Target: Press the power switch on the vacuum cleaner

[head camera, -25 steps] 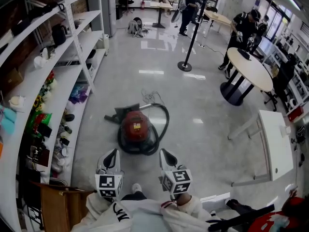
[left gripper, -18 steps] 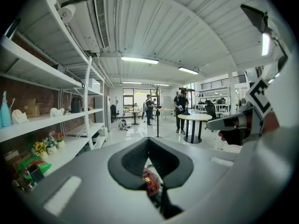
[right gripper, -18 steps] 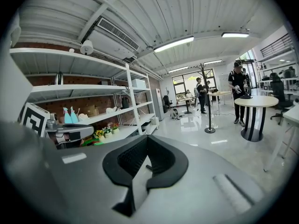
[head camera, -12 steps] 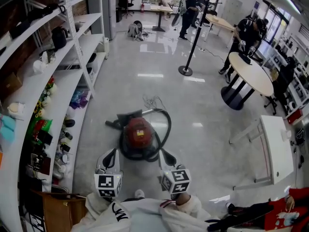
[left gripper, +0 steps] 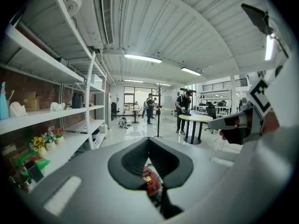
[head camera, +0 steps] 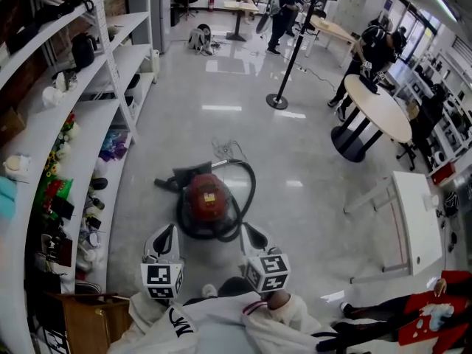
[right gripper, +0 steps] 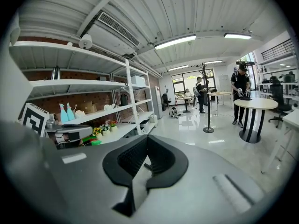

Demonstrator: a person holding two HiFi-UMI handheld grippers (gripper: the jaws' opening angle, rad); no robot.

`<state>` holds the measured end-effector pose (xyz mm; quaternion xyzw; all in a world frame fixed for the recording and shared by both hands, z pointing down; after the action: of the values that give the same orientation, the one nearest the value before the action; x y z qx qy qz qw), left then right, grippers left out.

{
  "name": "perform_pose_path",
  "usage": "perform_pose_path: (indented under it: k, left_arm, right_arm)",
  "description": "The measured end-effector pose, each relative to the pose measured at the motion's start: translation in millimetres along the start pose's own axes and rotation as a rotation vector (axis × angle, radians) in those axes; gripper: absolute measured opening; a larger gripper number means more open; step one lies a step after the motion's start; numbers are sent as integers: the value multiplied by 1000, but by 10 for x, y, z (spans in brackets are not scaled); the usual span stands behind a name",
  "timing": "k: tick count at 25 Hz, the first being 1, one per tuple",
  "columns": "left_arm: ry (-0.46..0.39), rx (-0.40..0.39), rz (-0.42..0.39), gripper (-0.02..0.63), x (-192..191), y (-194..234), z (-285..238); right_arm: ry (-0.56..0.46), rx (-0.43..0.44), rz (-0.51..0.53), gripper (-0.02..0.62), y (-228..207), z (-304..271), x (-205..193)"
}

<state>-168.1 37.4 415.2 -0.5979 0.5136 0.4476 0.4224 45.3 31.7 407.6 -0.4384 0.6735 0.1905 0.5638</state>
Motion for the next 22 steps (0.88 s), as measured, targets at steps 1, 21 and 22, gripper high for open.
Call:
perform_pose_path:
  k: [1,21,22]
  left_arm:
    - [-1,-1,3,0,7,3,-8]
    - [14,35,5,0,30,65,-213]
    - [17,35,3,0,26,62,-235]
  right_arm:
    - [2,-1,2,0,4,0,9]
    - [18,39,4,2,-129,-276,82]
    - [19,40,1,0,-149,-300,81]
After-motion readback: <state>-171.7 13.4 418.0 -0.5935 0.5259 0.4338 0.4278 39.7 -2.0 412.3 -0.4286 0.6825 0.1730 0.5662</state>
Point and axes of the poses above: the fingertips, and each gripper's own axes: z backward along the fingers, y to its left, x out of its top, the point moved 3 cm from there along z, backward along the fingers, and after that the axes turned 12 degrees about x, right-handed, at the moved point
